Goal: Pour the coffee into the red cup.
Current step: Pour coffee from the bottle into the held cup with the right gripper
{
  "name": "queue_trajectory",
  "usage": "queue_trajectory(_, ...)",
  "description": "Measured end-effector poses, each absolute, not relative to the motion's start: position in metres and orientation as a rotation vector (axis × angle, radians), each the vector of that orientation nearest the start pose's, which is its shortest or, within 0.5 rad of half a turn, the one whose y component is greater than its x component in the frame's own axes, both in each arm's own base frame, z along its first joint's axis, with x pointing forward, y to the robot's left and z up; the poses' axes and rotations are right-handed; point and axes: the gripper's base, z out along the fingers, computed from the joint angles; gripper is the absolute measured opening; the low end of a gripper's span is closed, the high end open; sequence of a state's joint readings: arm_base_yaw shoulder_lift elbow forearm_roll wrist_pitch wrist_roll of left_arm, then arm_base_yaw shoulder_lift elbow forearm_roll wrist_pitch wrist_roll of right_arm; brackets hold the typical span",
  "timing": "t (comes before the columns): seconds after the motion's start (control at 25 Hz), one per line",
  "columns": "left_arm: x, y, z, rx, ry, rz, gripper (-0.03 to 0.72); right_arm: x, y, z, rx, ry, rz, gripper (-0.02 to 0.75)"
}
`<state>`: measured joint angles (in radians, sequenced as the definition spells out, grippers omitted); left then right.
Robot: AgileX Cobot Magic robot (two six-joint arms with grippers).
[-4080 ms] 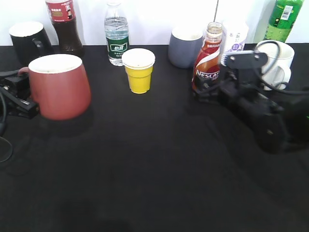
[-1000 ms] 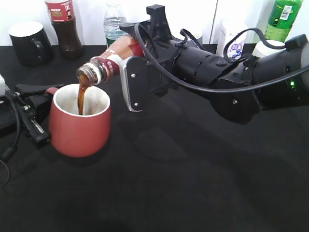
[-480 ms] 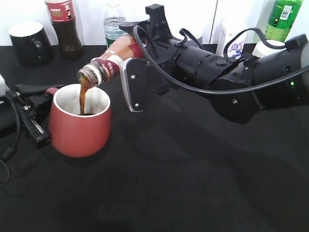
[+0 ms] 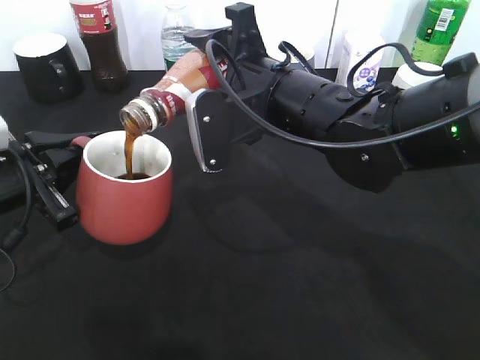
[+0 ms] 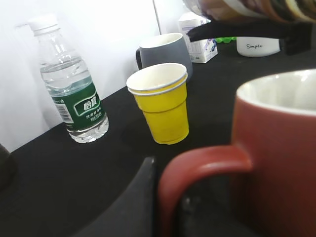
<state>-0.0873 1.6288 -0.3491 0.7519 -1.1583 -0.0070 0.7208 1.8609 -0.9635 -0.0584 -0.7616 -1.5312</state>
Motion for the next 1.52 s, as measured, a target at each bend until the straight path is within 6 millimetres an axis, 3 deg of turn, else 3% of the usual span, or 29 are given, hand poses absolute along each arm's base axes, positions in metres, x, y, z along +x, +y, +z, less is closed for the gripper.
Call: queue_trajectory(1.52,0.2322,-0.0773,0.1654,0.845,1.5,-0.379,0.043,0.2962,0.2652,0.2125,-1.536,0.608,-0.663,0.529)
